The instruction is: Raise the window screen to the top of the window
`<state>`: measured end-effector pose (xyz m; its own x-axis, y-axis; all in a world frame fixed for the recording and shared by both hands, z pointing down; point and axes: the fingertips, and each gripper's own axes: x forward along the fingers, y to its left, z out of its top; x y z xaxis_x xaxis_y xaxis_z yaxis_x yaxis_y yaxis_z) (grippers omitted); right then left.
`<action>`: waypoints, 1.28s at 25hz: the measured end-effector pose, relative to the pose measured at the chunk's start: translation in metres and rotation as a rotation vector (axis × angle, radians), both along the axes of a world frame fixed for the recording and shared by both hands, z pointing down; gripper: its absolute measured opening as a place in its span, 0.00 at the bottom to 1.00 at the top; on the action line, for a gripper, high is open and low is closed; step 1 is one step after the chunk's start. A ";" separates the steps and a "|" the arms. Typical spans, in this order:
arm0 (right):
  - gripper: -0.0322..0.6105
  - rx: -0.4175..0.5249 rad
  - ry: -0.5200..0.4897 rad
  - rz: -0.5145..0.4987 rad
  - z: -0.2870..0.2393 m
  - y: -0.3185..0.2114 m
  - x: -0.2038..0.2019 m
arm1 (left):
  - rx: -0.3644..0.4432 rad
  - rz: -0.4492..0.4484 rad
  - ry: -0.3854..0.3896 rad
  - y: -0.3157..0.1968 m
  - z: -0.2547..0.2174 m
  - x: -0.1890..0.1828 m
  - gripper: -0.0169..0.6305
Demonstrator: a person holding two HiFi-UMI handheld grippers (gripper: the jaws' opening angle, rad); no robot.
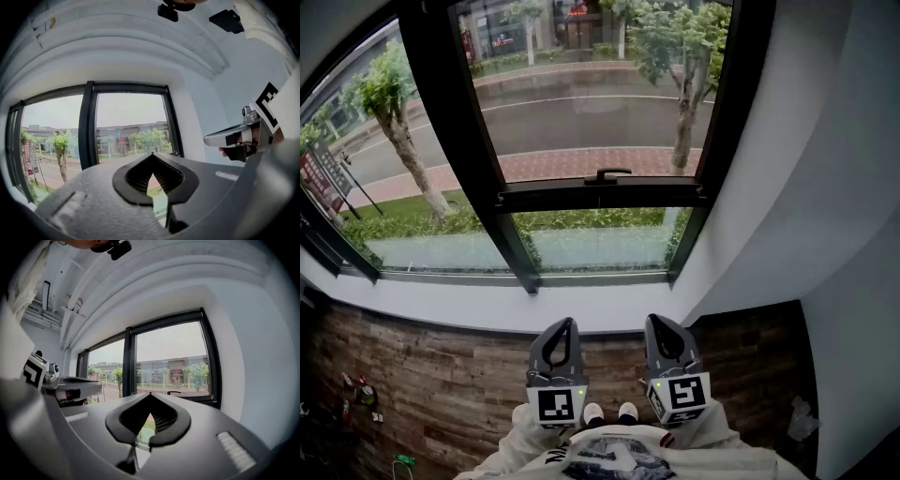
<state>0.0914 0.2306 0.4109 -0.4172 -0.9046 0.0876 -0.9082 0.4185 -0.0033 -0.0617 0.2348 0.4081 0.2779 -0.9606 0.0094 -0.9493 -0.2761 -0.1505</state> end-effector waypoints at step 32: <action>0.06 0.031 -0.071 -0.004 0.015 -0.085 0.047 | -0.009 -0.032 -0.027 -0.080 0.007 0.040 0.03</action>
<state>0.1385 0.1461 0.4263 -0.4253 -0.9046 0.0295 -0.9043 0.4234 -0.0545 -0.0218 0.1546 0.4150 0.2466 -0.9688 0.0256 -0.9532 -0.2472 -0.1742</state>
